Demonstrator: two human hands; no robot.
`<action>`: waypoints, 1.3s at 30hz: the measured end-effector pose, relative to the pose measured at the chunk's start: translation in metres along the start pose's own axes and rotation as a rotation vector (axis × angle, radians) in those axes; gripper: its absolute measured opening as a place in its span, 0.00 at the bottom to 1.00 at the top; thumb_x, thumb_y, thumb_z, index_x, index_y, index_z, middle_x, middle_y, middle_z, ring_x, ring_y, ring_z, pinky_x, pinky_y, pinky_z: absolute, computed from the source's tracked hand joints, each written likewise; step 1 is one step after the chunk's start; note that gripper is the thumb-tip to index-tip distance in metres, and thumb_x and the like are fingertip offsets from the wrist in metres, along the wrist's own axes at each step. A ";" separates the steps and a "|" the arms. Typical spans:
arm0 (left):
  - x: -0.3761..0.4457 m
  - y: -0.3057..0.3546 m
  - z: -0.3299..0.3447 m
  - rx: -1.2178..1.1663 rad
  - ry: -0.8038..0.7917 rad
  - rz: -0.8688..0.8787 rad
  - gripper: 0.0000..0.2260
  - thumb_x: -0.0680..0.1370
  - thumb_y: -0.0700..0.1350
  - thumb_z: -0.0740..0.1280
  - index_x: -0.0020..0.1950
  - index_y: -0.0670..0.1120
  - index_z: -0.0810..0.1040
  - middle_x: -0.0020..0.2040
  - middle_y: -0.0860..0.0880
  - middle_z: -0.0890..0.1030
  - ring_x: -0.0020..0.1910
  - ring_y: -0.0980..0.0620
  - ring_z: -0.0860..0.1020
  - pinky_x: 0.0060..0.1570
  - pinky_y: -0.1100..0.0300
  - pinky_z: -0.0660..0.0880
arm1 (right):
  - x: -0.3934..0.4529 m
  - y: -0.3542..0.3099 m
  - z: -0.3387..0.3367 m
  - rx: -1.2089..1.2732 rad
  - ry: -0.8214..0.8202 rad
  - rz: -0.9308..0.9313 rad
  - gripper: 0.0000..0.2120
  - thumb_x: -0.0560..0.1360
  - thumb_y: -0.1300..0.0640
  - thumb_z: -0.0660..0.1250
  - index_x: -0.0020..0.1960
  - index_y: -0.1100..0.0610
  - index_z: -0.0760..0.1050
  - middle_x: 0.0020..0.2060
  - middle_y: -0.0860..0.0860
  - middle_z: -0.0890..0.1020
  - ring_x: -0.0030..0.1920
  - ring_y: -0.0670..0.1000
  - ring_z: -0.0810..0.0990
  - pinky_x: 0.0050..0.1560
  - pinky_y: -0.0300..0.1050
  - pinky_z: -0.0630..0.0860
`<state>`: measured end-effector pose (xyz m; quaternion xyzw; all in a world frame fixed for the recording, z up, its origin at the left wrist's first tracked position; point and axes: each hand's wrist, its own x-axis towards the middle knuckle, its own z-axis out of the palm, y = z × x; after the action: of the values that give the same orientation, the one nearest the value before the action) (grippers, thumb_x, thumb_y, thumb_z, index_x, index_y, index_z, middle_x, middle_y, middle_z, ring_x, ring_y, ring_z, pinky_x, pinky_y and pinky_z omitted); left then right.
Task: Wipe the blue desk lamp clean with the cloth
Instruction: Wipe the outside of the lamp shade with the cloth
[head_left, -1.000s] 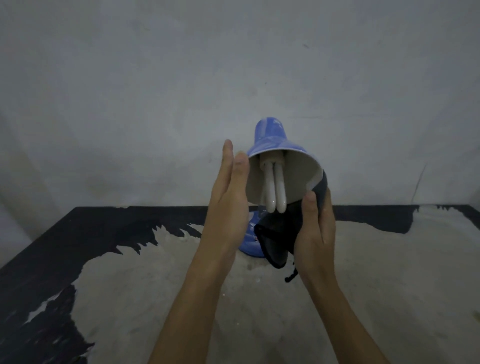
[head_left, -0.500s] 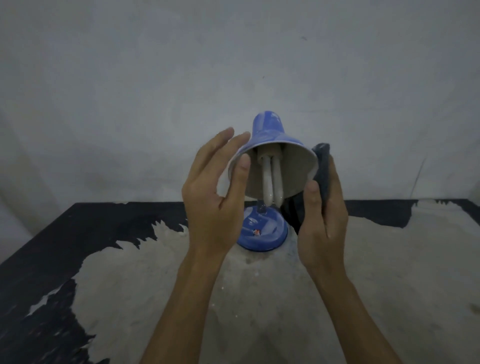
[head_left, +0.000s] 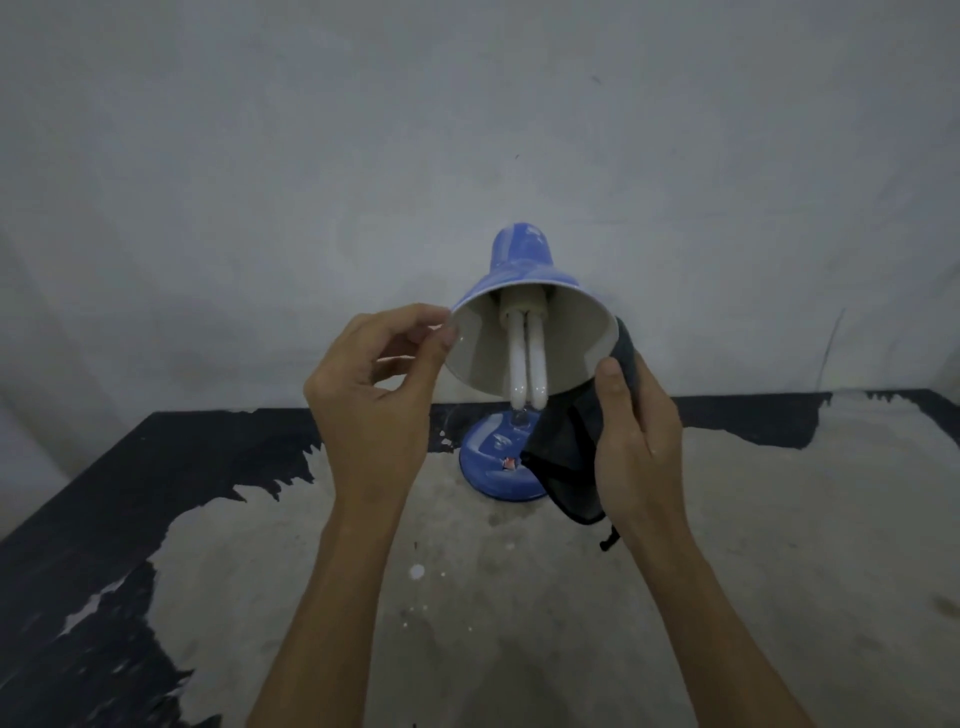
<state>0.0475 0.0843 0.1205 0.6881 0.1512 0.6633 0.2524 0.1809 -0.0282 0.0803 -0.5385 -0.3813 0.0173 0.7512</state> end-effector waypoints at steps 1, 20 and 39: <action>0.000 -0.001 0.000 0.003 0.020 -0.019 0.04 0.77 0.40 0.73 0.51 0.47 0.83 0.45 0.47 0.84 0.43 0.52 0.82 0.42 0.61 0.79 | -0.001 -0.001 0.001 -0.022 -0.006 -0.011 0.21 0.84 0.53 0.57 0.75 0.56 0.69 0.65 0.47 0.80 0.65 0.41 0.77 0.64 0.38 0.75; -0.008 -0.021 -0.006 0.114 -0.134 -0.132 0.31 0.72 0.61 0.74 0.68 0.47 0.69 0.66 0.50 0.68 0.67 0.54 0.71 0.64 0.64 0.69 | -0.029 -0.006 0.046 -0.139 -0.364 -0.065 0.23 0.85 0.49 0.54 0.78 0.39 0.54 0.69 0.43 0.69 0.64 0.31 0.70 0.62 0.25 0.68; -0.004 -0.035 0.007 -0.036 -0.002 -0.290 0.47 0.68 0.57 0.78 0.80 0.53 0.56 0.75 0.54 0.63 0.71 0.52 0.71 0.64 0.49 0.78 | -0.035 0.012 0.049 -0.157 -0.481 0.019 0.27 0.85 0.50 0.55 0.81 0.39 0.48 0.75 0.39 0.66 0.73 0.37 0.65 0.75 0.43 0.65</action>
<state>0.0590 0.1103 0.0978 0.6551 0.2368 0.6218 0.3579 0.1317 0.0004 0.0576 -0.5792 -0.5440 0.1223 0.5947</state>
